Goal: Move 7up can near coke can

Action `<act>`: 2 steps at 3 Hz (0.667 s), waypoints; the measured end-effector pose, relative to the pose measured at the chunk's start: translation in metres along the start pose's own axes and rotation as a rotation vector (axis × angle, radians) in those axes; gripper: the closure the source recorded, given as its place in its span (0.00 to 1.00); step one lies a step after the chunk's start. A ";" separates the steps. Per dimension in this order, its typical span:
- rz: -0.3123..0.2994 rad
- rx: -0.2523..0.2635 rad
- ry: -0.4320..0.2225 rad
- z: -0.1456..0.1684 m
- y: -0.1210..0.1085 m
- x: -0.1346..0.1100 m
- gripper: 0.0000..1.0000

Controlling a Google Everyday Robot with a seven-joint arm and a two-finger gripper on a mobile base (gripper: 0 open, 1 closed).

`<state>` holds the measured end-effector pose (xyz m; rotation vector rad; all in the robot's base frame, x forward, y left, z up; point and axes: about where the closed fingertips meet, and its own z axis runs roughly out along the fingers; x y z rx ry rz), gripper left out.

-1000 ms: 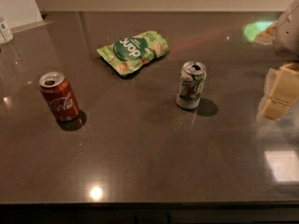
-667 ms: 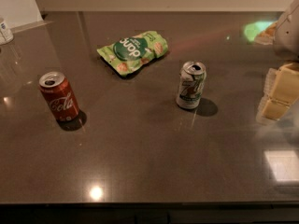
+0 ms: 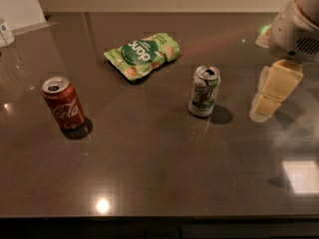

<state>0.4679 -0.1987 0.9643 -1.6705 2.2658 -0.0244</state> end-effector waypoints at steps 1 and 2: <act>0.059 0.003 -0.047 0.018 -0.013 -0.012 0.00; 0.107 0.004 -0.111 0.038 -0.021 -0.025 0.00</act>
Offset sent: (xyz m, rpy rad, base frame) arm 0.0563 0.0368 -0.0413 0.2250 -0.0406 -0.1229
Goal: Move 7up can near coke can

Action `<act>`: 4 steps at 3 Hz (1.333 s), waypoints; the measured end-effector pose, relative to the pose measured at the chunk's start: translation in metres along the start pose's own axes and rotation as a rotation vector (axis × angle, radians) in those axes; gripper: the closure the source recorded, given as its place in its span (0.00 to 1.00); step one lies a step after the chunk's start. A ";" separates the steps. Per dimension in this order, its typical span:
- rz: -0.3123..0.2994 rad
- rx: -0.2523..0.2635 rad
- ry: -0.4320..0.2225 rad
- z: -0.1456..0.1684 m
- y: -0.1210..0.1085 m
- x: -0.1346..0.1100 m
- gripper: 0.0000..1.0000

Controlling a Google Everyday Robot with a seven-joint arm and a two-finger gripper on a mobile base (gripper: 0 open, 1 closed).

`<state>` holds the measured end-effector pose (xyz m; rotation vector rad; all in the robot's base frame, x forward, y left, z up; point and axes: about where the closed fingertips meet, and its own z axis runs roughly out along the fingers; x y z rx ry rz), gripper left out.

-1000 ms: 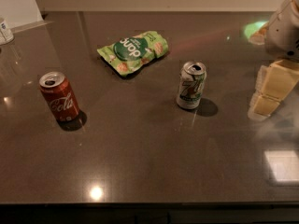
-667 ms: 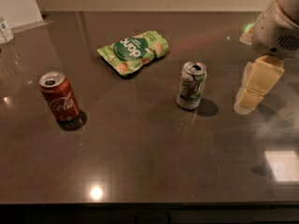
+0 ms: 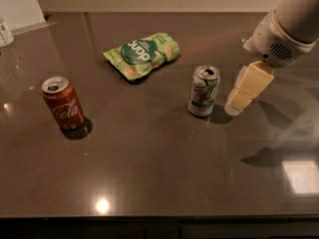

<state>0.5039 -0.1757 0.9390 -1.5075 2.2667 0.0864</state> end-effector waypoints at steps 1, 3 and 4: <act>0.018 -0.010 -0.058 0.020 -0.004 -0.010 0.00; 0.033 -0.054 -0.147 0.048 -0.008 -0.030 0.00; 0.033 -0.081 -0.180 0.056 -0.004 -0.041 0.00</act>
Offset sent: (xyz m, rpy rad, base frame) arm 0.0409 0.0283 -0.0397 0.1699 -0.0053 -0.0060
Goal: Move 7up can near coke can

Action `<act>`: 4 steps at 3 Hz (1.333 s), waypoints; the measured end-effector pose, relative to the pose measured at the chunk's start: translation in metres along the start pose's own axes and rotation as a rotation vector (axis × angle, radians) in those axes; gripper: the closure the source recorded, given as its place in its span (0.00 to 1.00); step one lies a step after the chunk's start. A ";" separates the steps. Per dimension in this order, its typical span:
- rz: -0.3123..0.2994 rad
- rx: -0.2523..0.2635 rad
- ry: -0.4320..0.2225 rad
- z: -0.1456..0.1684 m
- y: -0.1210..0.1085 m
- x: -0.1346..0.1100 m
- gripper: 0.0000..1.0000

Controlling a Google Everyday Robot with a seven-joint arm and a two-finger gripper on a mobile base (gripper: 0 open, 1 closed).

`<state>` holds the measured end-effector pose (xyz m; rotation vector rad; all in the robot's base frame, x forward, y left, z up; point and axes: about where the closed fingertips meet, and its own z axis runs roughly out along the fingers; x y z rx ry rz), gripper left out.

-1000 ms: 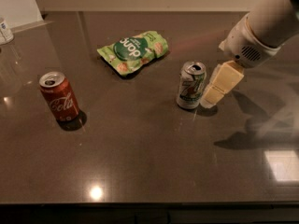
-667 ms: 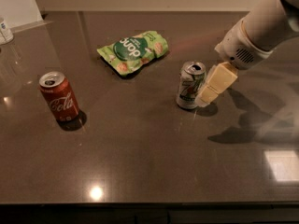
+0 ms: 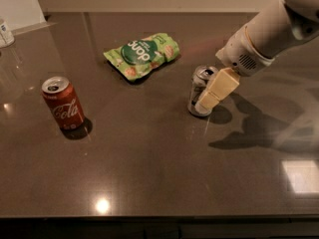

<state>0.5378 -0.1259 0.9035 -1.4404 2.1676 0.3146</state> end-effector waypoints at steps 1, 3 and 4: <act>0.001 -0.017 -0.016 0.004 0.006 -0.006 0.19; 0.001 -0.030 -0.018 0.000 0.014 -0.007 0.65; -0.023 -0.066 -0.043 0.000 0.024 -0.029 0.88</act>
Offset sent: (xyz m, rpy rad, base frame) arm -0.0099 0.0068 -0.0035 0.0175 0.0215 0.0012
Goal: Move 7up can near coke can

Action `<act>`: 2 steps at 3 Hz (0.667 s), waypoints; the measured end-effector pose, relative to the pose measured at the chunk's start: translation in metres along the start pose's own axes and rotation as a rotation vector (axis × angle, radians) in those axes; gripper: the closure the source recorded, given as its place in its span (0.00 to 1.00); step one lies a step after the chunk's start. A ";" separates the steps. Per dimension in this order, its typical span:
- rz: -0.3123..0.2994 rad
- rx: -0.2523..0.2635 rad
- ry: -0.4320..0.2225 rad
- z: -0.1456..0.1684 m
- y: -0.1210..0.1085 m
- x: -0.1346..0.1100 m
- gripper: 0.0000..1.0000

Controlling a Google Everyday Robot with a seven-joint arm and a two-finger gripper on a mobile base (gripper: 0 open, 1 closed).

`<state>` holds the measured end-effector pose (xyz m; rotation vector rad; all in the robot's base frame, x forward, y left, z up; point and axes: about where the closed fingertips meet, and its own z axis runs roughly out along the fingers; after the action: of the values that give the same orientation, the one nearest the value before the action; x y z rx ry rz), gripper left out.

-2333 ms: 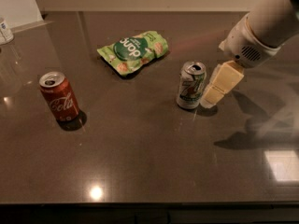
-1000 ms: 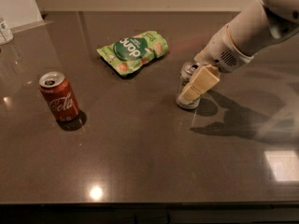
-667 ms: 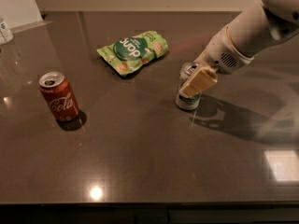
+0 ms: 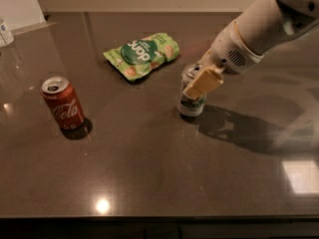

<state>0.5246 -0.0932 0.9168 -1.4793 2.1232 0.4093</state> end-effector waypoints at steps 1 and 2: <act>-0.044 -0.066 -0.035 0.013 0.015 -0.036 1.00; -0.087 -0.124 -0.064 0.031 0.027 -0.069 1.00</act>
Offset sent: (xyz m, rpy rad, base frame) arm 0.0068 0.1268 0.0143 0.1136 0.0456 0.2277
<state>0.5260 -0.0138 0.9289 -1.5996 2.0073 0.5565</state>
